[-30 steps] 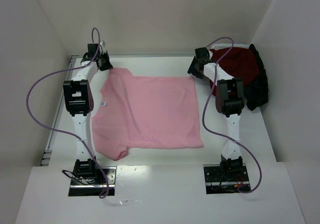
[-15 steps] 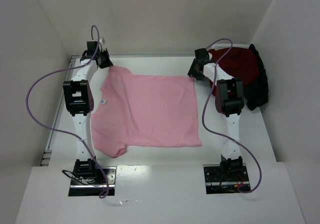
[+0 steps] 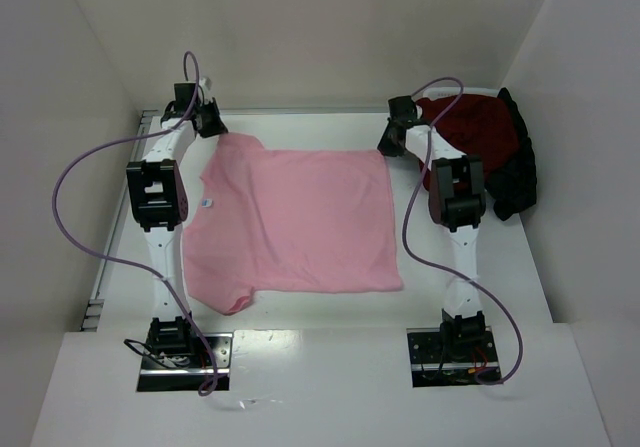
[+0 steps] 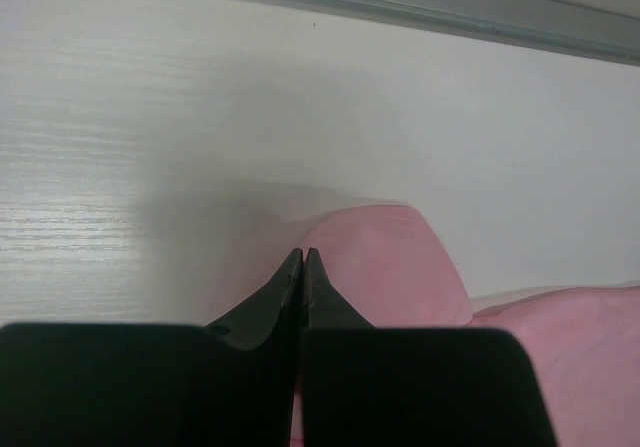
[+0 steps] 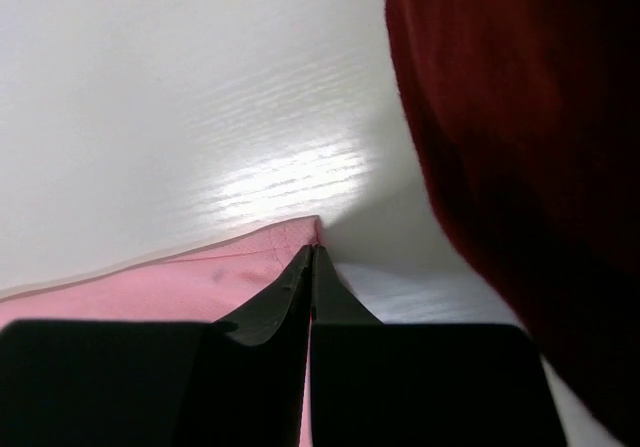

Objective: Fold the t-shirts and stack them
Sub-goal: Grap the side of the flattened tshirt furthest away from the robot with both arms, then fold the flattened tshirt in 1/3 of the way

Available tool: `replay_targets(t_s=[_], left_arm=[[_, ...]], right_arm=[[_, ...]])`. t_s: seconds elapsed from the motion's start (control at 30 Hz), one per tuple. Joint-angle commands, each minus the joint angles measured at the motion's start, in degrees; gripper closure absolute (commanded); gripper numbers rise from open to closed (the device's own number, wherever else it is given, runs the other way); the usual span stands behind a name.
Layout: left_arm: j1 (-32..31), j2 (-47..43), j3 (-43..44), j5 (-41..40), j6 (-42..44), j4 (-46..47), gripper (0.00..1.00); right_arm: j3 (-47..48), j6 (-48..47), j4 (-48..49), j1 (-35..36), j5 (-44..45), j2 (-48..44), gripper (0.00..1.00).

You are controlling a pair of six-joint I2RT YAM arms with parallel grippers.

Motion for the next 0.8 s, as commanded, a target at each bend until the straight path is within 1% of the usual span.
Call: replay_targets(t_s=[0.0, 0.1, 0.2, 0.27, 0.37, 0.43, 0.5, 0.57, 0.6, 0.63, 0.67, 0.77], left_arm=[[0.24, 1.37, 2.88, 1.29, 0.38, 0.44, 1.00], [0.24, 1.98, 6.48, 1.29, 0.90, -0.87, 1.00], [0.24, 1.99, 9.64, 2.52, 2.13, -2.02, 1.00], [0.24, 1.38, 10.26, 3.14, 2.84, -2.72, 1.00], [0.24, -0.99, 8.43, 3.14, 4.24, -3.25, 1.00], [0.24, -3.97, 5.71, 3.14, 5.38, -3.78, 1.00], [0.24, -6.52, 0.00, 2.43, 6.70, -3.26, 1.00], [0.24, -10.57, -4.13, 2.43, 7.31, -2.55, 1.00], [0.24, -11.80, -8.33, 2.43, 7.93, -1.85, 1.00], [0.24, -14.33, -10.46, 2.43, 7.93, -1.15, 1.00], [0.24, -15.58, -12.48, 3.13, 8.54, -1.14, 1.00], [0.24, -20.15, -18.97, 4.45, 9.16, 0.18, 1.00]], right_arm=[[4.48, 0.48, 1.92, 0.19, -1.19, 2.11, 1.00], [8.96, 0.48, 1.30, 0.19, -0.14, 3.34, 1.00], [15.37, -0.58, -0.89, 0.19, 0.56, 5.10, 1.00], [19.94, -1.11, -2.03, 0.19, 0.56, 5.63, 1.00], [21.45, -1.63, -2.57, 0.19, -1.54, 6.34, 1.00], [18.75, -1.63, -1.87, 0.19, -2.34, 4.15, 1.00], [15.23, -1.11, -0.46, 0.19, -2.34, 1.95, 1.00], [9.43, -1.11, 1.64, 0.19, -2.34, -1.72, 1.00], [7.32, -1.11, 2.35, 0.19, -2.34, -3.14, 1.00], [3.12, -1.11, 3.05, 0.19, -2.34, -4.55, 1.00], [0.99, -1.11, 4.54, 0.19, -2.34, -7.26, 1.00], [-6.40, -0.58, 6.31, 0.19, -3.47, -10.88, 1.00]])
